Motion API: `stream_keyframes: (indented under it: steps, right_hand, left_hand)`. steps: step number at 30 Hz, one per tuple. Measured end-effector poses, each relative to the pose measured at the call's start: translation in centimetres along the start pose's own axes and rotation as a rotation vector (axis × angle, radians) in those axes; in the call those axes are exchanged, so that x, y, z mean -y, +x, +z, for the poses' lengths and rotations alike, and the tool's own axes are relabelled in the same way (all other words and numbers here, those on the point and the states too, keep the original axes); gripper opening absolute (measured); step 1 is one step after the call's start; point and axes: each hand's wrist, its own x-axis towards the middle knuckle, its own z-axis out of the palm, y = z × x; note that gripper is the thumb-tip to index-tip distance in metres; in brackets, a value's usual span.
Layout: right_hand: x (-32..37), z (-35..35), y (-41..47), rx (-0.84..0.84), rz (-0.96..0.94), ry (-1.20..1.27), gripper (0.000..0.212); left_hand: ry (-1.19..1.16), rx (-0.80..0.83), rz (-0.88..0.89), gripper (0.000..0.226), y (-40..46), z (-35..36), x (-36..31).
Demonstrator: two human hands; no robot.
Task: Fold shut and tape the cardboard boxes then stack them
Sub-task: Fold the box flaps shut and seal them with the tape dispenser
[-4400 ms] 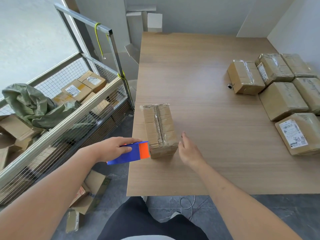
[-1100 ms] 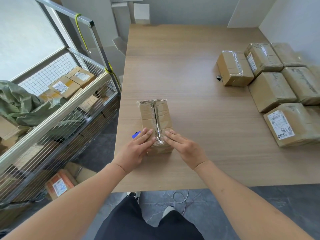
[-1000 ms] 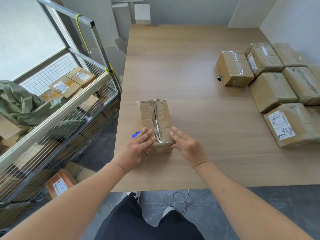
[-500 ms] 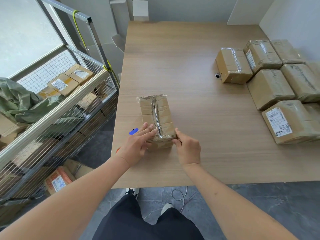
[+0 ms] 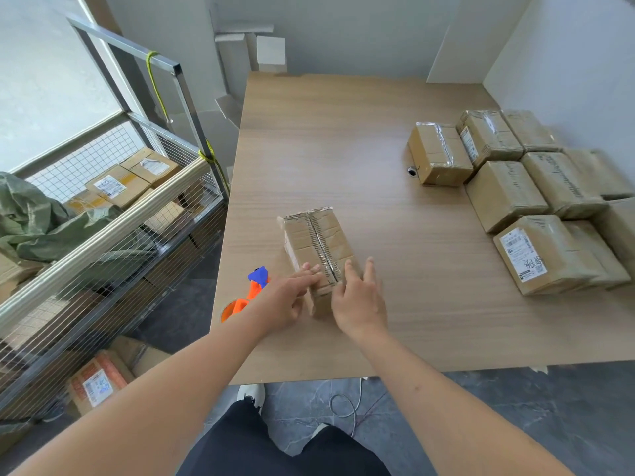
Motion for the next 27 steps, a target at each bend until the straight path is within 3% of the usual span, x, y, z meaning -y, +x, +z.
stream_keyframes:
  steps: [2,4,8,11,15,18,21,27]
  right_hand:
    - [-0.3,-0.8,0.2,-0.032,-0.012,-0.074,0.055]
    - [-0.9,-1.5,0.4,-0.004,-0.066,-0.163,0.068]
    - [-2.0,-1.8,0.5,0.117,-0.140,-0.350,0.094]
    - [-2.0,-1.6,0.6,0.167,-0.207,-0.351,0.089]
    - [-2.7,-1.8,0.7,0.200,-0.297,-0.441,0.081]
    - [-3.7,-2.0,0.7,0.168,-0.309,-0.452,0.093]
    - [-4.0,-2.1,0.7,0.131,-0.265,-0.454,0.103]
    - [-4.1,-0.8,1.8,0.098,-0.263,-0.484,0.101]
  left_hand:
    - [-0.040,0.028,0.011,0.074,0.3,0.5,-0.8]
    - [-0.099,0.033,0.001,0.074,0.6,0.7,-1.4]
    - [-0.080,-0.138,-0.025,0.070,1.3,0.3,-1.2]
    - [0.034,-0.172,-0.056,0.066,2.0,-0.7,-0.6]
    - [0.263,-0.092,-0.008,0.063,3.5,-1.8,0.5]
    - [0.419,-0.024,-0.022,0.053,3.7,-2.1,1.5]
    - [0.482,0.051,-0.039,0.051,3.2,-2.2,2.4]
    - [0.500,0.067,-0.005,0.055,1.1,-2.2,3.5]
